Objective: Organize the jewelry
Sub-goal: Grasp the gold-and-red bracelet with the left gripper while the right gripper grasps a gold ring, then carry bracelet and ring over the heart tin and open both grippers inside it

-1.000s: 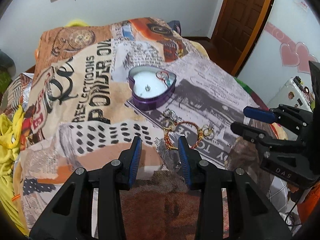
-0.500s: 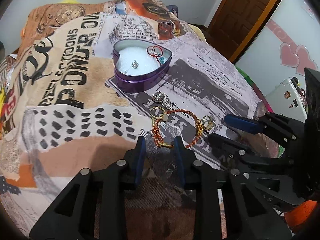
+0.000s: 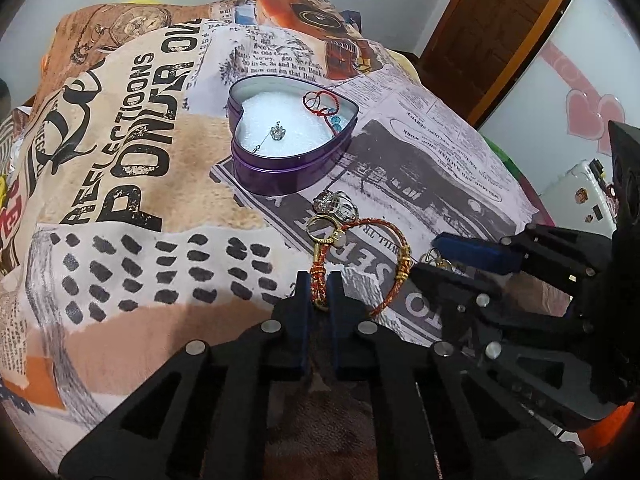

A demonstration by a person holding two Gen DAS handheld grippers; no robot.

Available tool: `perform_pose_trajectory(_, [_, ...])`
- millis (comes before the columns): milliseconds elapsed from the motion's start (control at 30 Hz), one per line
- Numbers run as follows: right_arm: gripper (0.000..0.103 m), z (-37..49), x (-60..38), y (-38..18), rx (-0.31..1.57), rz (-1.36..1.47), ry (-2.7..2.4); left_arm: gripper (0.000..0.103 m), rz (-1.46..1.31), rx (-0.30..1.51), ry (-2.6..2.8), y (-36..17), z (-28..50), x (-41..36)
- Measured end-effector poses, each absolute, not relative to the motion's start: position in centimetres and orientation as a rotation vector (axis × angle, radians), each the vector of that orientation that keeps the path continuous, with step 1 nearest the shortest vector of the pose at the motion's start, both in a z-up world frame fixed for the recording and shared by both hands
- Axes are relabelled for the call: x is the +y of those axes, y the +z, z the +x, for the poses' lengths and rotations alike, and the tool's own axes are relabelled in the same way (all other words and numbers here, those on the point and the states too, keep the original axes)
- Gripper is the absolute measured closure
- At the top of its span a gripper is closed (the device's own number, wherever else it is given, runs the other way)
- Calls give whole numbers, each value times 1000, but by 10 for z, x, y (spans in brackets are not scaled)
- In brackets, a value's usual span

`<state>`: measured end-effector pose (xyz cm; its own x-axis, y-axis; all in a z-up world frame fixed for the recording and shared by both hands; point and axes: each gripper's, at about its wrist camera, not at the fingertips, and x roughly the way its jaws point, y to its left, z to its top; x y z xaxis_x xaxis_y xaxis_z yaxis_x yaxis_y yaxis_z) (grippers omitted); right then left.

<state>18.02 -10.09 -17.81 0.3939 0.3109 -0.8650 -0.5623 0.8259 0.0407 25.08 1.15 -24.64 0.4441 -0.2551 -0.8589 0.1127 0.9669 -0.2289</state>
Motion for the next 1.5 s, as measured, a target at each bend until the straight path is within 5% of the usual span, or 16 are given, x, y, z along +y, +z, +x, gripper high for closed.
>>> perform_pose_trajectory(1500, [85, 163, -124, -100, 815, -178, 496, 100, -93, 804, -150, -151, 210, 34])
